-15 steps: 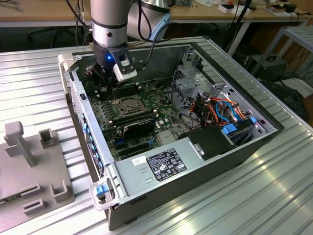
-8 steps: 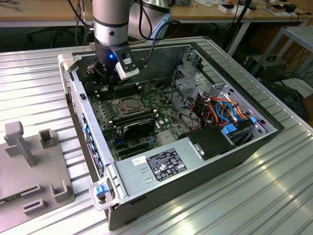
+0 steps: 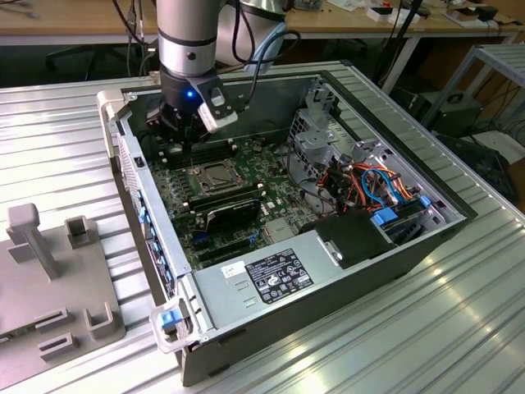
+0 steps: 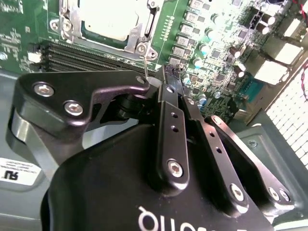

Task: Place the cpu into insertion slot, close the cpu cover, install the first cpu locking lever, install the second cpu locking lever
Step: 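Install the first cpu locking lever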

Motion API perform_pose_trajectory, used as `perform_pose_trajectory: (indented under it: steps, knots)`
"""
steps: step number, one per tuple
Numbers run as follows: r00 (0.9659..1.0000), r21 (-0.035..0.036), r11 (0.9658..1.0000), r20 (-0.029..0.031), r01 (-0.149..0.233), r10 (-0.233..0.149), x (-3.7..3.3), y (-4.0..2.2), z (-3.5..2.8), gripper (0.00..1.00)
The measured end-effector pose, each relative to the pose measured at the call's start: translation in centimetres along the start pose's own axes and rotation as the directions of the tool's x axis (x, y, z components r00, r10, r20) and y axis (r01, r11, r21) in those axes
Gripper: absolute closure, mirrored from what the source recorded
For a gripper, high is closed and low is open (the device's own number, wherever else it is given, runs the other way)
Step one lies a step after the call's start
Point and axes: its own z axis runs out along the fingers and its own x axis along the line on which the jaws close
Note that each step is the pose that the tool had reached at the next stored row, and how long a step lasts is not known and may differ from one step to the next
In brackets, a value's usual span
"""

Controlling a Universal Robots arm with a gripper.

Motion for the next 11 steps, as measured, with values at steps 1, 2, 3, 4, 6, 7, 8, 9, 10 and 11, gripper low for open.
perform_pose_trajectory:
  steps: [1, 2, 3, 4, 6, 7, 8, 9, 10, 11]
  knots:
    - [0.9999, -0.0001, 0.9999, -0.0009, 0.014, -0.014, 0.04, -0.01, 0.04, 0.89]
    - [0.9997, -0.0002, 0.9997, -0.0013, 0.023, -0.023, 0.06, -0.01, 0.07, 0.89]
    - [0.9993, -0.0007, 0.9993, -0.0014, 0.036, -0.036, 0.08, -0.02, 0.13, 0.89]
    - [0.9989, -0.0009, 0.9989, -0.0016, 0.048, -0.048, 0.09, 0.0, 0.15, 0.89]
    - [0.9975, -0.0014, 0.9975, -0.0017, 0.07, -0.07, 0.14, 0.21, 0.27, 0.89]
    - [0.9969, -0.0015, 0.9969, -0.0019, 0.079, -0.079, 0.17, 0.41, 0.34, 0.89]
    - [0.9966, -0.0018, 0.9966, -0.0018, 0.082, -0.082, 0.14, 0.55, 0.38, 0.89]
    - [0.9964, -0.0018, 0.9964, -0.0018, 0.084, -0.084, 0.04, 0.66, 0.4, 0.89]
    - [0.9963, -0.0017, 0.9963, -0.0019, 0.086, -0.086, -0.28, 0.79, 0.42, 0.89]
    - [0.9963, -0.0017, 0.9963, -0.002, 0.086, -0.086, -0.47, 0.84, 0.43, 0.89]
